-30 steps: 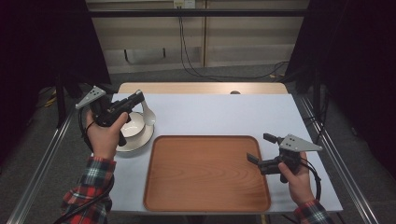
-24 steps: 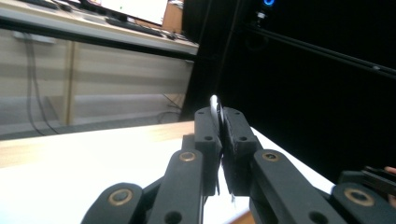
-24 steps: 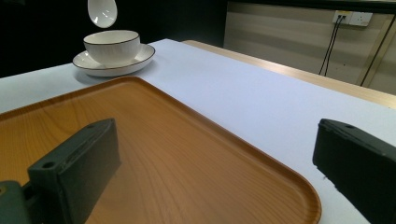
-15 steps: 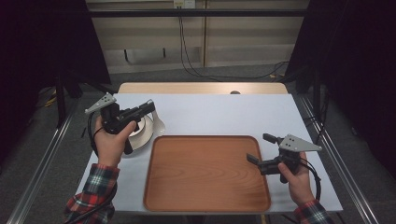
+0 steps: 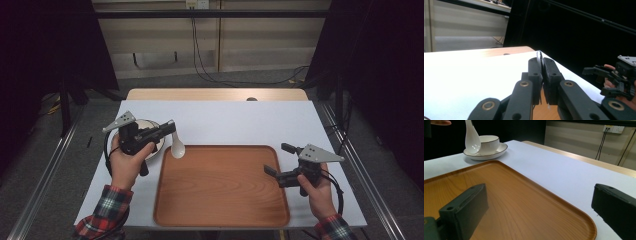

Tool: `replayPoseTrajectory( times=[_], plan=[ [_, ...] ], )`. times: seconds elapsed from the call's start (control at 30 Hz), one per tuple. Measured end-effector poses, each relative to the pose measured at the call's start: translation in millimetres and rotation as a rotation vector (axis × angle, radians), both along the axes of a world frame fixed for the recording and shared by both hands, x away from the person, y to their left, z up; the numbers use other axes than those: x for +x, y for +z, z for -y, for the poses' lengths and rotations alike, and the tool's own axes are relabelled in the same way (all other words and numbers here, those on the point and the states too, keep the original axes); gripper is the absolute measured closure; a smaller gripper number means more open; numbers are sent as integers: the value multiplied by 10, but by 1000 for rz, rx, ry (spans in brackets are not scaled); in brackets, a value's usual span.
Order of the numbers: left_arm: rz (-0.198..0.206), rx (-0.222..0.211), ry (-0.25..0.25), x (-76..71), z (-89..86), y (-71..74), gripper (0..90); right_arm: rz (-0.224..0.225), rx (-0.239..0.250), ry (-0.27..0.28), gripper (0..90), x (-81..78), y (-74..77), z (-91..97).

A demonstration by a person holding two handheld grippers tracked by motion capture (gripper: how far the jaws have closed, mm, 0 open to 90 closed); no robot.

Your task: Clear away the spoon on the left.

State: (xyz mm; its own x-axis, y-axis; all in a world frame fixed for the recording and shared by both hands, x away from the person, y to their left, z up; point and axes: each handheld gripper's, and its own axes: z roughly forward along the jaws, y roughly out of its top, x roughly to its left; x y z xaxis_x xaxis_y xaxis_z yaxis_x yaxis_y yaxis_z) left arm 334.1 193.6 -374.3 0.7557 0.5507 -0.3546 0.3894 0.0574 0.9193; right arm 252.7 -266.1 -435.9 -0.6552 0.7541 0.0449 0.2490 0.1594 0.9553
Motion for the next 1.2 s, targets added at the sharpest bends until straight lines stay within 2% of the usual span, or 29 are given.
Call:
replayPoseTrajectory(
  times=[0.4,0.57,0.67,0.93,1.2],
  plan=[
    [-34,27,-35,-104,71,-186,854,1,0,12,1,5,-5,-5],
    [-43,23,-59,-158,94,-222,854,-5,0,20,1,8,-11,-12],
    [-55,16,-92,-198,125,-257,854,-8,1,16,2,6,-10,-15],
    [-72,29,-123,-286,202,-343,854,-1,-4,19,1,12,-14,-19],
    [-89,17,-158,-387,261,-412,854,-5,-5,21,1,12,-18,-26]
  ],
)
